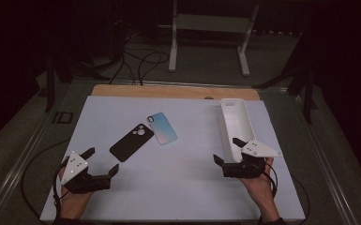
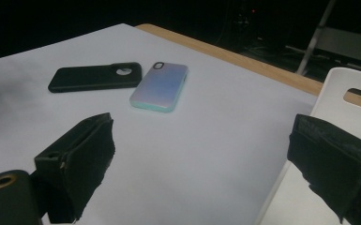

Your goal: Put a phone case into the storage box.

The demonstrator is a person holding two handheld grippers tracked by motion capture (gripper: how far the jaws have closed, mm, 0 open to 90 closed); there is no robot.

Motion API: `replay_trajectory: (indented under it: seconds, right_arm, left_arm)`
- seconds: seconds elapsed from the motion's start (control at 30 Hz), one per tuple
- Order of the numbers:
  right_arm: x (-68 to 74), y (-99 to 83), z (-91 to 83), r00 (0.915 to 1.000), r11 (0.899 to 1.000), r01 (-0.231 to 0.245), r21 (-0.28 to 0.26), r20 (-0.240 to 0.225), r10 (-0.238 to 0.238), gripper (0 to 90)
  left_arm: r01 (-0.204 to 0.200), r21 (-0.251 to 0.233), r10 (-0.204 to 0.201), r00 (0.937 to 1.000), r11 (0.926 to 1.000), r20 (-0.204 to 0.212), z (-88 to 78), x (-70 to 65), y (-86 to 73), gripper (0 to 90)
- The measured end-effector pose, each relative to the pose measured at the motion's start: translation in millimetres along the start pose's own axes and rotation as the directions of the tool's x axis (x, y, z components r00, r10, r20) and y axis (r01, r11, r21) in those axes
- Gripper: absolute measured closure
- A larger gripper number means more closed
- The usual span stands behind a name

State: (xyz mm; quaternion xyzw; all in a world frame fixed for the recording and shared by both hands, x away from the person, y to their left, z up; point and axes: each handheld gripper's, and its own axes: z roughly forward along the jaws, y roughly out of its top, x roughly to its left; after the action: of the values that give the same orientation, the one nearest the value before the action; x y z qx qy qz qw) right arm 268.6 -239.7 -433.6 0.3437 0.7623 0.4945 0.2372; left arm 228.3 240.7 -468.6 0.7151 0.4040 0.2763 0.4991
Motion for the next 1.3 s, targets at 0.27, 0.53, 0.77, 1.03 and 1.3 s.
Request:
replay_trajectory:
  seconds: [0.27,0.53,0.77,1.03,1.3]
  right_arm:
    - [1.9,8.1,6.6,0.9998,1.000,-0.004,0.008,-0.018,0.004,7.4]
    - [3.7,20.3,12.4,0.9998,1.000,0.003,0.015,-0.018,-0.003,7.4]
    - [3.9,34.6,19.4,0.9997,1.000,0.007,0.020,-0.024,-0.006,7.4]
    - [5.1,45.0,28.6,0.9994,1.000,0.021,0.020,-0.028,-0.020,7.4]
    - [7.1,57.7,43.8,0.9988,0.999,0.023,0.031,-0.044,-0.022,7.4]
  left_arm:
    - [-0.004,0.000,0.004,1.0000,1.0000,0.001,0.0,-1.0,0.4,0.0]
    - [-0.005,0.002,0.005,1.0000,1.0000,0.002,0.6,-1.5,0.5,0.0]
    - [0.001,0.001,-0.001,1.0000,1.0000,0.004,1.0,-1.8,-0.1,0.0]
    - [-0.001,0.004,0.001,1.0000,1.0000,0.002,0.9,-1.2,-0.4,0.0]
    - [-0.005,0.006,0.005,1.0000,1.0000,0.000,0.8,-1.4,-0.1,0.0]
